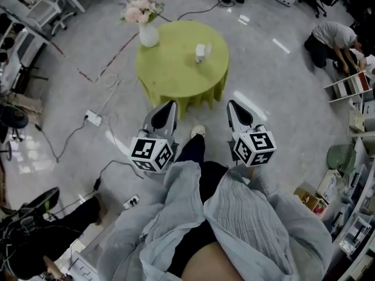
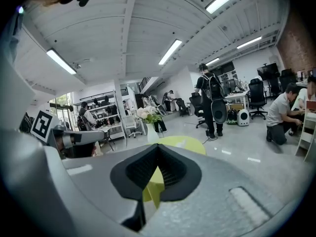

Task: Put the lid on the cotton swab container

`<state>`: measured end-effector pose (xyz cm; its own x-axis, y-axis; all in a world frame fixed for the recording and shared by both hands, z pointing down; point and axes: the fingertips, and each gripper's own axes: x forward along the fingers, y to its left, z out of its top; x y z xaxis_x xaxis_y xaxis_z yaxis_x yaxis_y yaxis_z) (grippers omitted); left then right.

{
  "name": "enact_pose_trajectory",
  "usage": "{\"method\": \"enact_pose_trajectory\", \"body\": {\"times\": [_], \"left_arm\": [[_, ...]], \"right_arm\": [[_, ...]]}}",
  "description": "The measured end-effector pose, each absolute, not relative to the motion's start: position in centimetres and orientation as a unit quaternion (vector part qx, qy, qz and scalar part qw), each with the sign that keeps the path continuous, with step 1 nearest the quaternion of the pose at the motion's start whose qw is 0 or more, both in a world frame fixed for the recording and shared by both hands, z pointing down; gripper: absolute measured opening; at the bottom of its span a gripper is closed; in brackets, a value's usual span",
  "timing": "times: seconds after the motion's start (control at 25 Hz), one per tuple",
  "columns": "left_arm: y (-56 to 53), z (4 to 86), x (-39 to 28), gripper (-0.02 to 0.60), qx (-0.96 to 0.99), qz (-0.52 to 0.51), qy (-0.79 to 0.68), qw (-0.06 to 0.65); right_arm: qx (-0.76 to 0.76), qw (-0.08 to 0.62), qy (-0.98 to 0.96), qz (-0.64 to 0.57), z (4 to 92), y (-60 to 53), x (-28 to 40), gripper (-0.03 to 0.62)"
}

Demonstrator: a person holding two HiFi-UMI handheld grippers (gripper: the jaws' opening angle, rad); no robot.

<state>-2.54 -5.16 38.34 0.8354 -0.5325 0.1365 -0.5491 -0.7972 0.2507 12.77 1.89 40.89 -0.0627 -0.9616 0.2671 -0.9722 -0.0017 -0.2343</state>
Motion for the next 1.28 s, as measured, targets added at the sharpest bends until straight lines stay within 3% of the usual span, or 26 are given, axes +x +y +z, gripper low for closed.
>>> {"method": "enact_pose_trajectory", "body": {"times": [0.88,1.28], "left_arm": [[-18.4,38.2,3.4,0.018,0.956,0.046,-0.261,0.127],[-20.3,38.7,3.5,0.017,0.959,0.066,-0.249,0.115]], "right_arm": [[0.694,0.019,-0.695,0.188,41.2,-11.3,18.1,0.002],[0.716,0.023,-0.669,0.199,42.0,-12.3,19.7,0.002]]}}
